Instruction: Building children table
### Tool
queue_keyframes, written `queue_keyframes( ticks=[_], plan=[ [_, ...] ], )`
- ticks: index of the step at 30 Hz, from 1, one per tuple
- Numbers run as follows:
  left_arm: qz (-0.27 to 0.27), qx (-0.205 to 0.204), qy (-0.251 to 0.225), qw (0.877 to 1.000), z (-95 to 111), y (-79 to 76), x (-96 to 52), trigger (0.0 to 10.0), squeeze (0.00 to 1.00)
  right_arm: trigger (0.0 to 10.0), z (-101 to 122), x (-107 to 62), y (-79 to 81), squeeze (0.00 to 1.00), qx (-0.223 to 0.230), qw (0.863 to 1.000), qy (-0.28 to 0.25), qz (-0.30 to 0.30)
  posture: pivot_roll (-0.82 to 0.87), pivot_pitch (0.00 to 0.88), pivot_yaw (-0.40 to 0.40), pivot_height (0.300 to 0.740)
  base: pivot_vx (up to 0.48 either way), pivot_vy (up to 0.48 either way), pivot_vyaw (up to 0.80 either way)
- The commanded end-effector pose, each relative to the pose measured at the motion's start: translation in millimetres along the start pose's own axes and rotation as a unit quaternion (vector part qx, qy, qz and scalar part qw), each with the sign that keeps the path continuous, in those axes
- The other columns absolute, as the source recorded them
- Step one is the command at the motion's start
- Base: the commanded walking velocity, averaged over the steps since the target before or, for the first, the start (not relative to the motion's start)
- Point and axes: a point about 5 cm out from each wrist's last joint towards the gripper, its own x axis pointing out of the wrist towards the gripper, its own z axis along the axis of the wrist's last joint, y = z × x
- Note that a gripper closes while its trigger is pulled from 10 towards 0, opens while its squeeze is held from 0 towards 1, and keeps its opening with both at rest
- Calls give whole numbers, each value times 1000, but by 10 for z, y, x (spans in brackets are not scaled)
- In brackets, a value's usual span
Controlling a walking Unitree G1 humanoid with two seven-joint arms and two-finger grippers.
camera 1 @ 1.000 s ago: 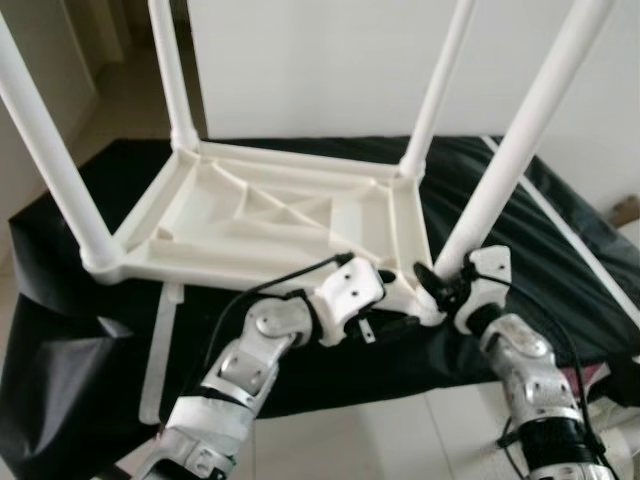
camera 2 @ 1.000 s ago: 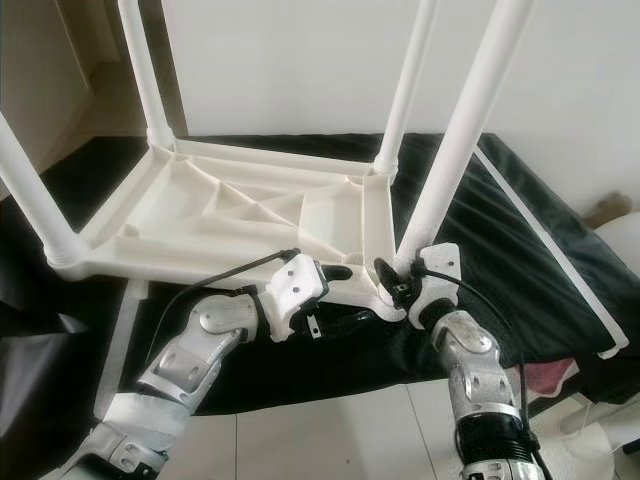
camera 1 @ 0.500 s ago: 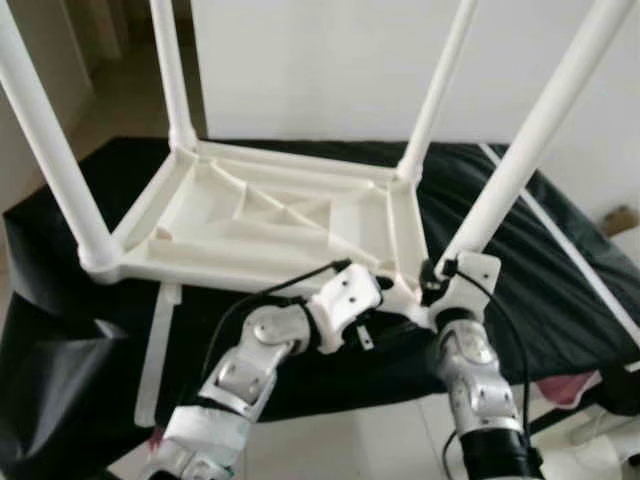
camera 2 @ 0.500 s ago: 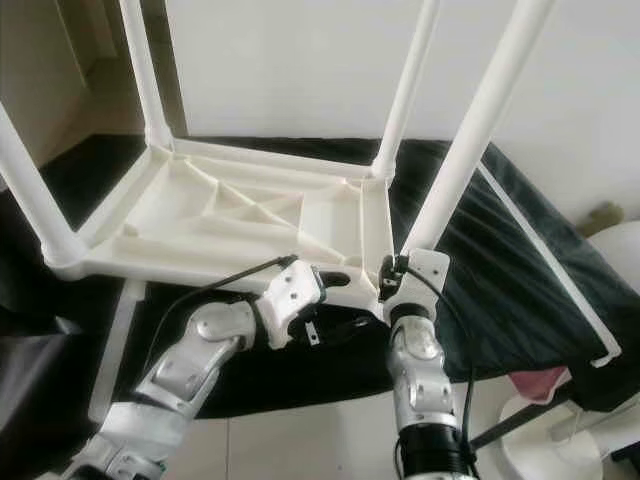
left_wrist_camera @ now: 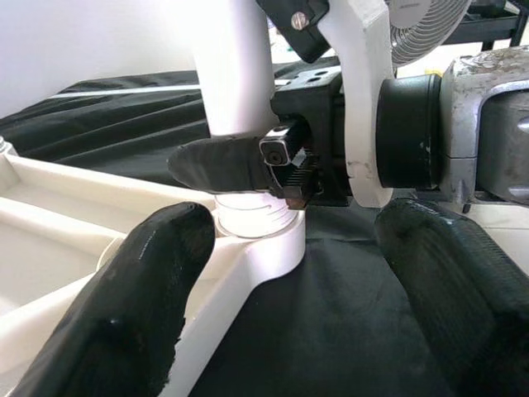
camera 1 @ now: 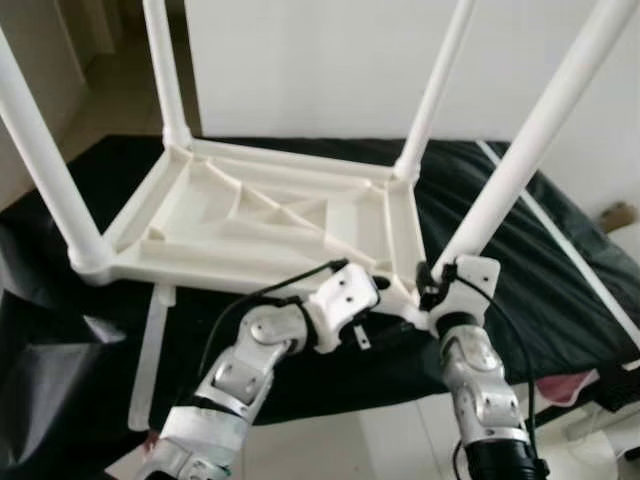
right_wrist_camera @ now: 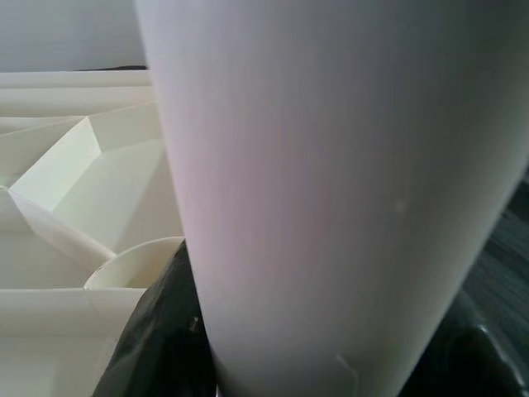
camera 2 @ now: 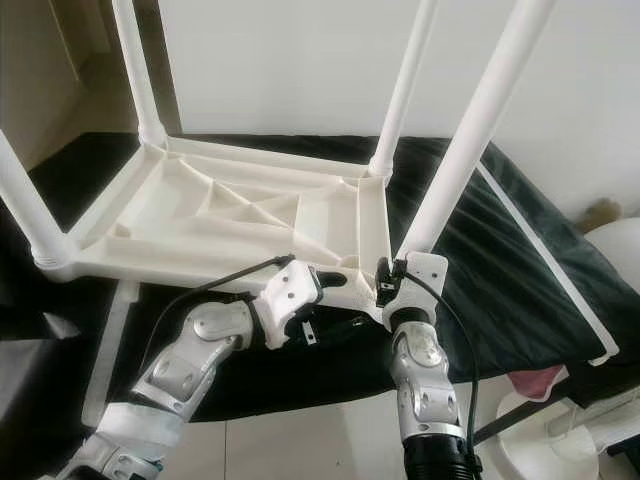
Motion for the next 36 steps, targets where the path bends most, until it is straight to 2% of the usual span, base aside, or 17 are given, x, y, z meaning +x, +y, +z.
queue_keyframes(
  ticks=[1, 2, 3, 9, 14, 21, 22, 36],
  plan=[
    [23, -2, 3, 1000, -7, -11, -1, 10000, 0, 10000, -107, -59, 34, 0, 8, 1000, 22, 5, 74, 0, -72, 740, 0, 0, 0],
    [23, -2, 3, 1000, -7, -11, -1, 10000, 0, 10000, -107, -59, 34, 0, 8, 1000, 22, 5, 74, 0, -72, 740, 0, 0, 0],
    [23, -2, 4, 1000, -10, -16, -3, 10000, 0, 10000, -115, -68, 24, 1000, 10, 1000, 23, 2, 74, 0, -73, 740, 0, 0, 0],
    [22, -2, 4, 1000, -11, -14, 0, 10000, 0, 10000, -104, -72, -22, 1000, 20, 1000, 20, -2, 72, 0, -73, 740, 0, 0, 0],
    [24, -2, 4, 1000, -11, -8, -3, 10000, 0, 10000, -44, -67, -65, 1000, 3, 1000, -1, 0, 68, 0, -70, 740, 0, 0, 0],
    [25, -4, 5, 1000, -14, -14, -3, 10000, 0, 10000, -40, -74, -86, 1000, 3, 1000, -1, -2, 67, 0, -70, 740, 0, 0, 0],
    [25, -4, 5, 1000, -11, -16, -1, 10000, 0, 10000, -46, -76, -90, 0, 4, 1000, 2, -2, 68, 0, -70, 740, 0, 0, 0],
    [22, 1, 5, 1000, 4, -9, -1, 10000, 0, 10000, -58, -78, -71, 0, 3, 1000, 5, 4, 70, 0, -68, 740, 0, 0, 0]
  ],
)
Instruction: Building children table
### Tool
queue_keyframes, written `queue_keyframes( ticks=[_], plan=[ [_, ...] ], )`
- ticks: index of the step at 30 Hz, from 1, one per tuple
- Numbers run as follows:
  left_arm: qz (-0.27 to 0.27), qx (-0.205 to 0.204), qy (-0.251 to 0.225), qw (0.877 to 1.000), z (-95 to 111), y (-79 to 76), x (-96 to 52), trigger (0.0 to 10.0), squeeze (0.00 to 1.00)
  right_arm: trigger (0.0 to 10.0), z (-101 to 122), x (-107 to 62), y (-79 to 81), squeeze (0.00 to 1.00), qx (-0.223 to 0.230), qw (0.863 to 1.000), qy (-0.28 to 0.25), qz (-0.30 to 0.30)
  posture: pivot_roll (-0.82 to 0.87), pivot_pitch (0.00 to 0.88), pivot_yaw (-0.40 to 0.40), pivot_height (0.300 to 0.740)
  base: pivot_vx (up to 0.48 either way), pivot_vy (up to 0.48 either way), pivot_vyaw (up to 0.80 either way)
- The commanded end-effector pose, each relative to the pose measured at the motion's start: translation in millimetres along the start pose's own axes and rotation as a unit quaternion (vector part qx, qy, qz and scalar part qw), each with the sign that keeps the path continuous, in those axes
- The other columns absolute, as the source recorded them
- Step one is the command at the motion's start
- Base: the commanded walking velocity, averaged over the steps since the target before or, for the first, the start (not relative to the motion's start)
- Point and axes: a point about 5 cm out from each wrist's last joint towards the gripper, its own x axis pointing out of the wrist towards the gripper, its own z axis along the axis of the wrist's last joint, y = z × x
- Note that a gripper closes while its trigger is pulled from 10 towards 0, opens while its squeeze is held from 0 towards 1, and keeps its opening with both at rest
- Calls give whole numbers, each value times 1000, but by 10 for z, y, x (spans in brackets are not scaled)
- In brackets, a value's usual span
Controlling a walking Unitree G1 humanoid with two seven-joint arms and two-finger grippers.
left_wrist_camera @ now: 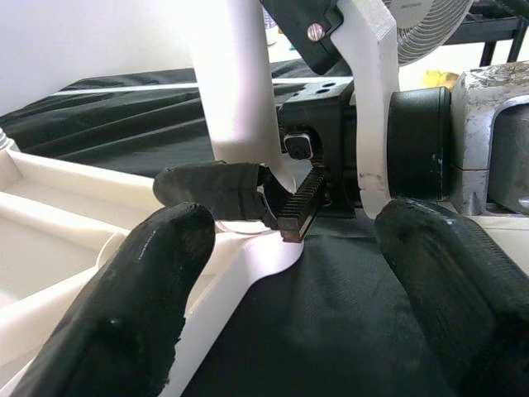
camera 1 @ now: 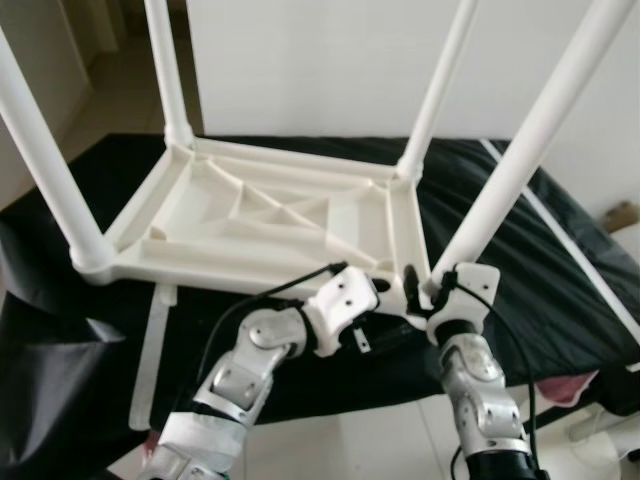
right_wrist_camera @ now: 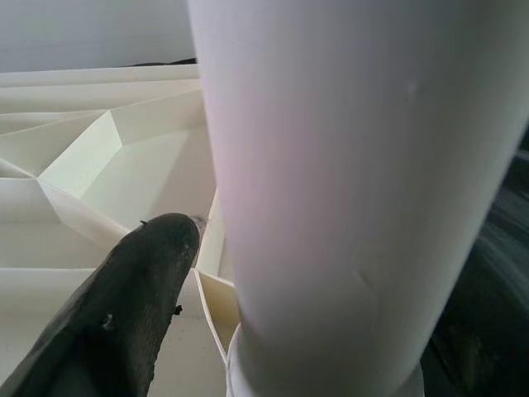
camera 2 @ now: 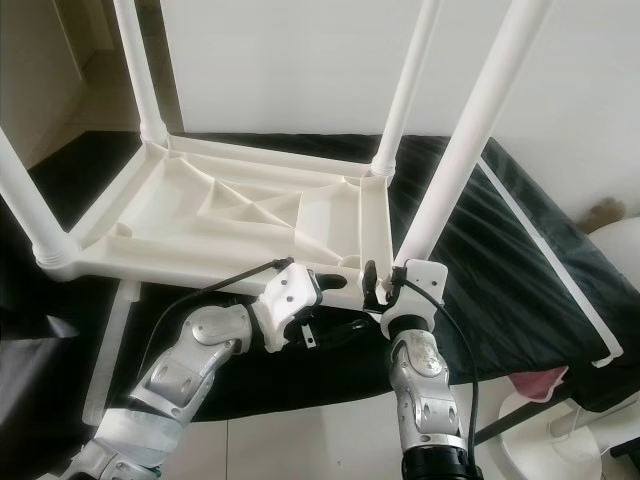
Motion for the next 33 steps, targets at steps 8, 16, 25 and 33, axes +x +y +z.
queue_keyframes(
  ticks=[8, 16, 25, 33],
  plan=[
    [19, 4, 8, 1000, -12, -9, 1, 10000, 0, 10000, -40, -38, -26, 0, -8, 1000, 6, 1, 71, 0, -67, 740, 0, 0, 0],
    [13, 5, 8, 1000, -3, -16, 15, 10000, 0, 10000, -7, -38, -122, 0, -22, 998, 1, 59, 64, 0, -64, 740, 0, 0, 0],
    [0, 5, 9, 1000, -4, -63, 38, 10000, 0, 10000, 97, 11, -294, 0, -67, 984, -3, 166, 60, 0, -61, 740, 0, 0, 0],
    [-4, 11, 11, 1000, -5, -77, 50, 10000, 0, 10000, 45, 109, -334, 0, -116, 967, 24, 226, 63, 0, -61, 740, 0, 0, 0]
  ],
)
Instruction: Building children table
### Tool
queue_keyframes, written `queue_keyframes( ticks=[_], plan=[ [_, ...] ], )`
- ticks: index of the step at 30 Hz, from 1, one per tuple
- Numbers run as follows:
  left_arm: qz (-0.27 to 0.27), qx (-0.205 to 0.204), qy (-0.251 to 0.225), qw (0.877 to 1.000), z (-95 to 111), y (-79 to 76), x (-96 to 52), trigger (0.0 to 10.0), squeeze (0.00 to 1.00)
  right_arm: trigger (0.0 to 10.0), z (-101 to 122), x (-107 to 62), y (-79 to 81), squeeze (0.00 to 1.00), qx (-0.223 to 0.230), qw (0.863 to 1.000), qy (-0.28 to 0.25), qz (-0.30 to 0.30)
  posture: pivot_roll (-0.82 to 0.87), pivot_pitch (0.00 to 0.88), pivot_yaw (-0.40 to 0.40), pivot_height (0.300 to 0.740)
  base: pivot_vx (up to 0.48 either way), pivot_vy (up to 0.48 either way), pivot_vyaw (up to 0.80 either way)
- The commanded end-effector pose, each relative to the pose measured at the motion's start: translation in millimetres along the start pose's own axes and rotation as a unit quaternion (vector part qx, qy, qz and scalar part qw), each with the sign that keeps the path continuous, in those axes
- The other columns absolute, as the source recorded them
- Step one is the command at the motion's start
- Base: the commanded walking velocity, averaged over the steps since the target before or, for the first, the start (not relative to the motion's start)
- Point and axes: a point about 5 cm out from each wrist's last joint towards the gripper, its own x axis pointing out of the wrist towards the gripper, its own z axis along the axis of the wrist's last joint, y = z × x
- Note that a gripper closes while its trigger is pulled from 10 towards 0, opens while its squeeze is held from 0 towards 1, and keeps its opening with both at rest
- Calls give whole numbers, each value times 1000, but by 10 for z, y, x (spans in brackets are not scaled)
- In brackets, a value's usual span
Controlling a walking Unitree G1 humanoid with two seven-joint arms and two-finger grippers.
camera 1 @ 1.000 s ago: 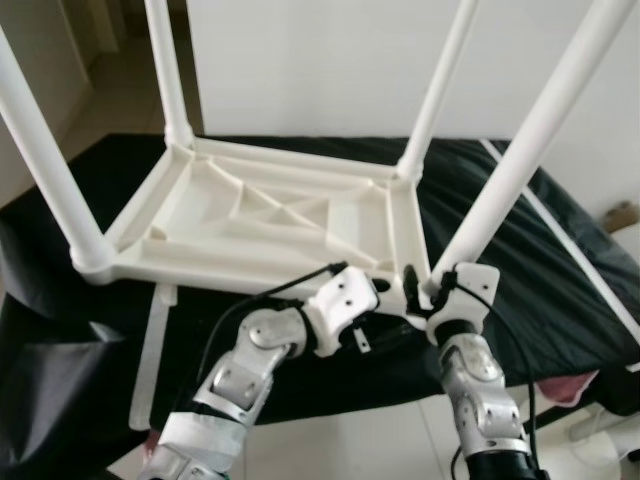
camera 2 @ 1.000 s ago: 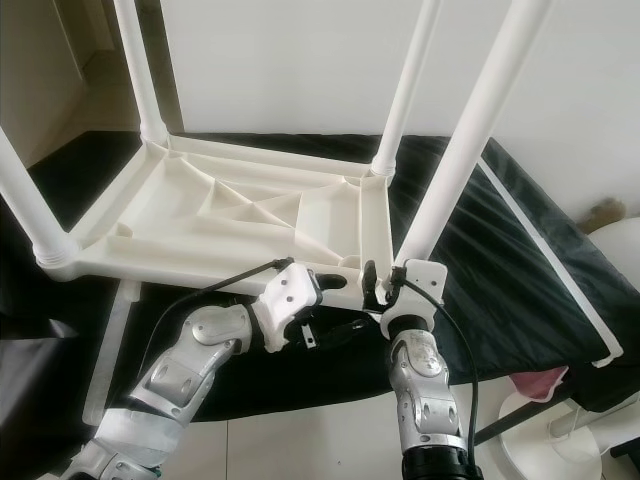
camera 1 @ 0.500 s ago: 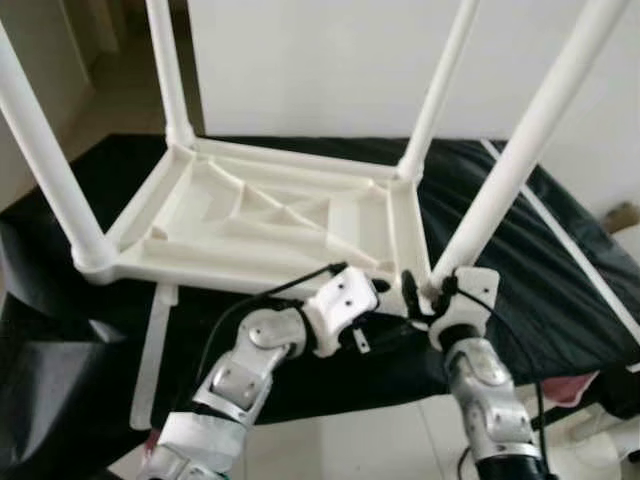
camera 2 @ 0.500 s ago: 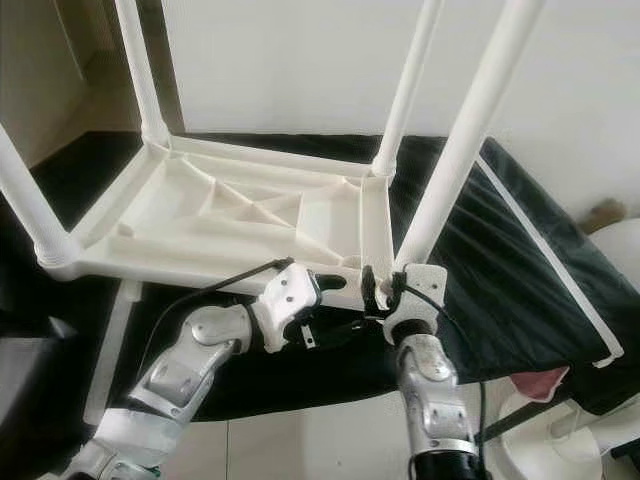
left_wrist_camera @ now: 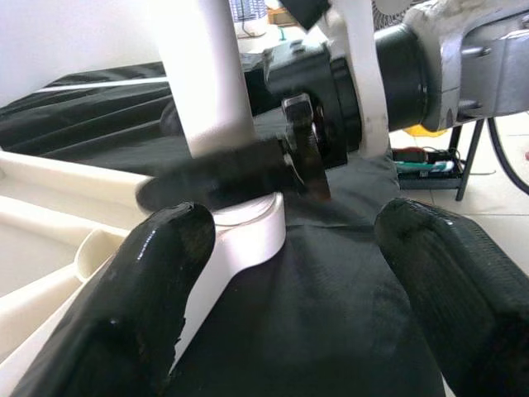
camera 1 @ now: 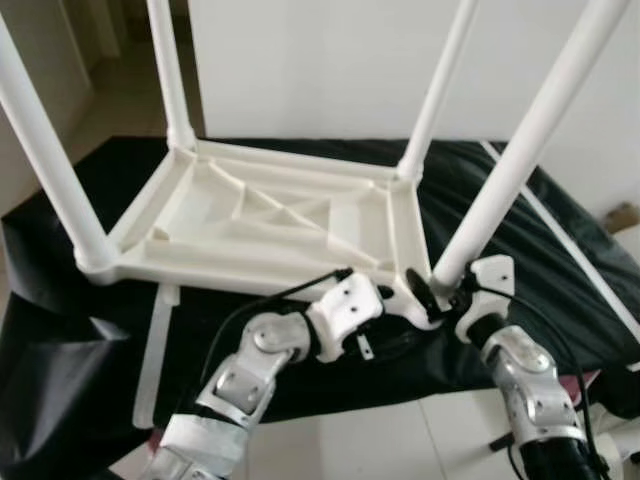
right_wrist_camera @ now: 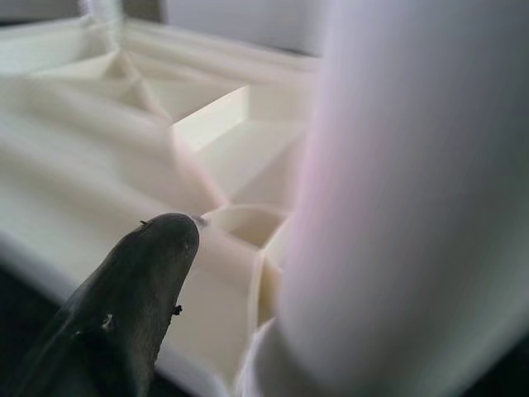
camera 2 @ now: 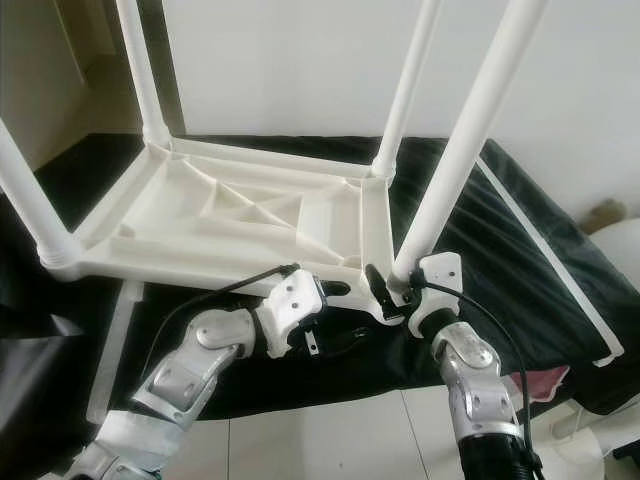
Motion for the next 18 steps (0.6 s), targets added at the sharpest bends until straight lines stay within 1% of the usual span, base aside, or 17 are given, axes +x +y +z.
queue_keyframes(
  ticks=[1, 4, 5, 6, 9, 16, 17, 18],
  plan=[
    [14, 8, 2, 1000, 15, 0, 14, 10000, 0, 4078, -44, 3, -33, 0, -10, 1000, 13, 8, 67, 0, -63, 740, 0, 0, 0],
    [15, 8, 2, 1000, 15, 4, 12, 10000, 0, 4078, -54, 7, -42, 0, -9, 1000, 16, 11, 67, 0, -63, 740, 0, 0, 0],
    [16, 9, 3, 1000, 15, 7, 10, 10000, 0, 2196, -62, 10, -50, 0, -9, 1000, 18, 13, 69, 0, -64, 740, 0, 0, 0],
    [19, 9, 3, 1000, 15, 11, 4, 10000, 0, 0, -73, 9, -54, 0, -8, 1000, 21, 18, 78, 0, -69, 740, 0, 0, 0],
    [24, 9, 5, 1000, 10, 22, -12, 10000, 0, 0, -106, -8, -57, 0, -6, 999, 27, 32, 80, 0, -70, 740, 0, 0, 0],
    [26, 9, 6, 1000, 11, 25, -19, 10000, 0, 0, -121, -20, -65, 0, -5, 999, 29, 31, 80, 0, -68, 740, 0, 0, 0],
    [27, 9, 6, 1000, 11, 28, -23, 10000, 0, 10000, -129, -30, -71, 0, 0, 999, 28, 25, 79, 0, -66, 740, 0, 0, 0],
    [27, 9, 7, 1000, 11, 29, -24, 10000, 0, 10000, -134, -37, -70, 0, 9, 1000, 27, 11, 78, 0, -66, 740, 0, 0, 0]
  ],
)
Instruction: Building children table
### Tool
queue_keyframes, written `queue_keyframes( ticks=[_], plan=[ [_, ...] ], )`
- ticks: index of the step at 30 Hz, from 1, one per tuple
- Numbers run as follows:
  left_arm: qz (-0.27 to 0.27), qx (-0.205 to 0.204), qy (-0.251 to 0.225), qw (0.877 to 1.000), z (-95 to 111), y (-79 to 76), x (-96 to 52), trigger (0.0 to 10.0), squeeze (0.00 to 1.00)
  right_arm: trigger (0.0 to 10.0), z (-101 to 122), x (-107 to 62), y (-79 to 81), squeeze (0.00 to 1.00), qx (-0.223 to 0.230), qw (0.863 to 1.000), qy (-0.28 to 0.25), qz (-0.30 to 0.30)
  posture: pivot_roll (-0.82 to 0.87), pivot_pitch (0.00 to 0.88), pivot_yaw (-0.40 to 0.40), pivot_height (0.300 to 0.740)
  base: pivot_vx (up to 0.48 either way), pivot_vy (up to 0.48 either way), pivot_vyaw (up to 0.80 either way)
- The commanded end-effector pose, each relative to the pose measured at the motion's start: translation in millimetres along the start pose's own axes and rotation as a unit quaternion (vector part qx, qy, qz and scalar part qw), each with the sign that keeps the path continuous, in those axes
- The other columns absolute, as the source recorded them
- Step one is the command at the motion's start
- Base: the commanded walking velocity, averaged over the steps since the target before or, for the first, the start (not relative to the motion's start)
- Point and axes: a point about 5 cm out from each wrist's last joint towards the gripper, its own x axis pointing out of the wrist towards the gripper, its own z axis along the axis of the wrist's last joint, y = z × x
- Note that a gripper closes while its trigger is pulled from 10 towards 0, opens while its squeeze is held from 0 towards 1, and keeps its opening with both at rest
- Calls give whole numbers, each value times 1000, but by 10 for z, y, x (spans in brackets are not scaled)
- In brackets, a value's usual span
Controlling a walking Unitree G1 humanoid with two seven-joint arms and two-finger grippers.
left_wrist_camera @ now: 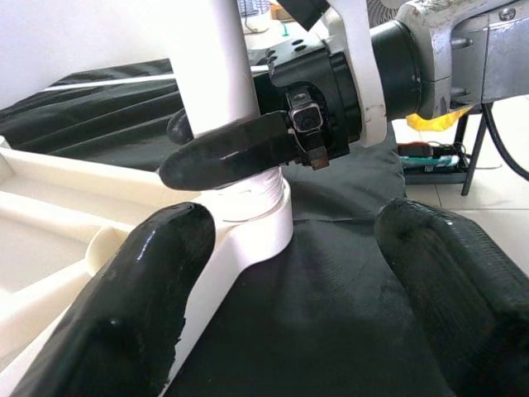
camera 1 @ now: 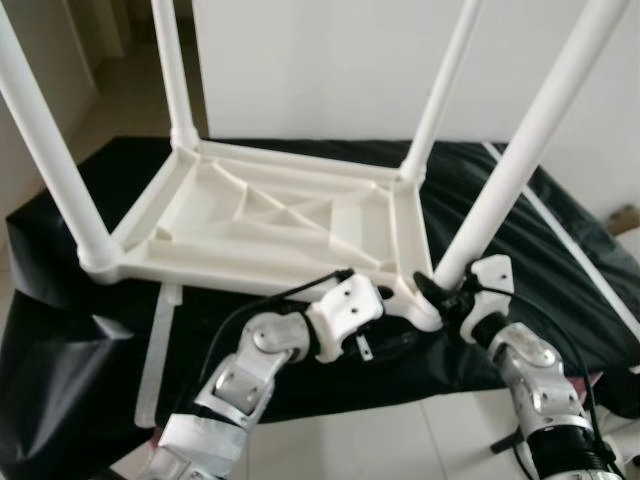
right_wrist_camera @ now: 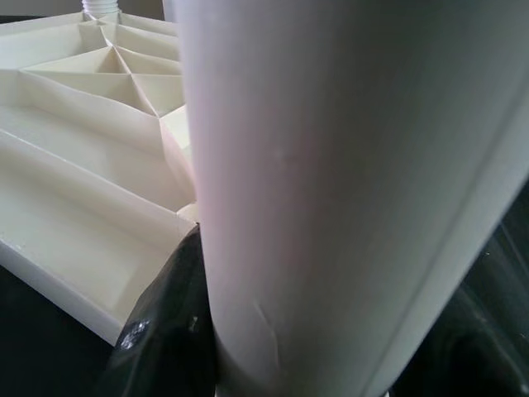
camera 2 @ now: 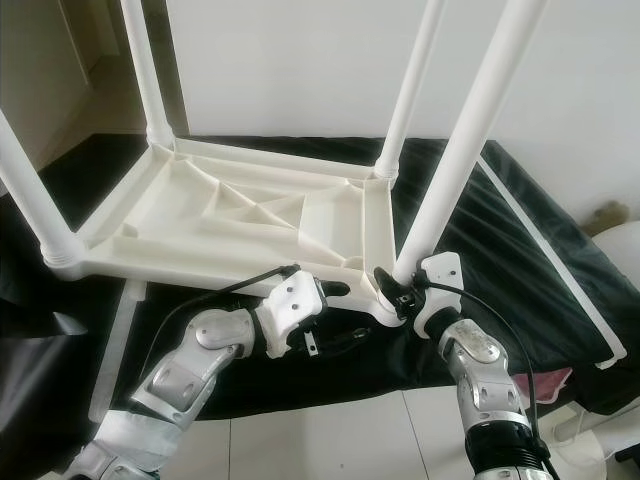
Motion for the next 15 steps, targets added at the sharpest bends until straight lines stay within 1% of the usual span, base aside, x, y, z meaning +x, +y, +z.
queue_keyframes(
  ticks=[1, 3, 4, 5, 6, 7, 8, 9, 10, 11, 12, 15],
  plan=[
    [25, 2, 2, 1000, 11, 16, -3, 10000, 0, 10000, -98, -34, 23, 0, 4, 1000, 22, -1, 78, 0, -66, 740, 0, 0, 0],
    [25, 1, 2, 1000, 10, 15, -5, 10000, 0, 10000, -103, -38, 36, 0, 13, 999, 20, -23, 76, 0, -64, 740, 0, 0, 0],
    [25, 1, 2, 1000, 10, 15, -5, 10000, 0, 10000, -103, -38, 36, 0, 13, 999, 20, -23, 76, 0, -64, 740, 0, 0, 0],
    [24, 1, 2, 1000, 10, 12, -5, 10000, 0, 10000, -105, -36, 56, 0, 16, 998, 18, -51, 75, 0, -65, 740, 0, 0, 0],
    [24, 1, 2, 1000, 10, 12, -5, 10000, 0, 10000, -105, -36, 56, 0, 16, 998, 18, -51, 75, 0, -65, 740, 0, 0, 0],
    [24, 0, 2, 1000, 10, 13, -5, 10000, 0, 10000, -113, -30, 87, 0, 19, 996, 21, -82, 75, 0, -64, 740, 0, 0, 0],
    [24, 0, 2, 1000, 10, 13, -5, 10000, 0, 10000, -113, -30, 87, 0, 19, 996, 21, -82, 75, 0, -64, 740, 0, 0, 0],
    [24, 0, 3, 1000, 10, 9, -5, 10000, 0, 10000, -126, -26, 119, 0, 32, 992, 23, -120, 75, 0, -63, 740, 0, 0, 0],
    [24, 0, 3, 1000, 10, 9, -5, 10000, 0, 10000, -126, -26, 119, 0, 32, 992, 23, -120, 75, 0, -63, 740, 0, 0, 0],
    [23, 0, 2, 1000, 10, 5, -8, 10000, 0, 10000, -139, -25, 141, 0, 45, 987, 28, -154, 74, 0, -61, 740, 0, 0, 0],
    [22, -1, 3, 1000, 8, -2, -13, 10000, 0, 10000, -168, -19, 177, 0, 66, 976, 36, -206, 73, 0, -62, 740, 0, 0, 0],
    [22, -1, 3, 1000, 7, -3, -14, 10000, 0, 10000, -175, -15, 189, 0, 70, 972, 39, -219, 73, 0, -62, 740, 0, 0, 0]
  ],
)
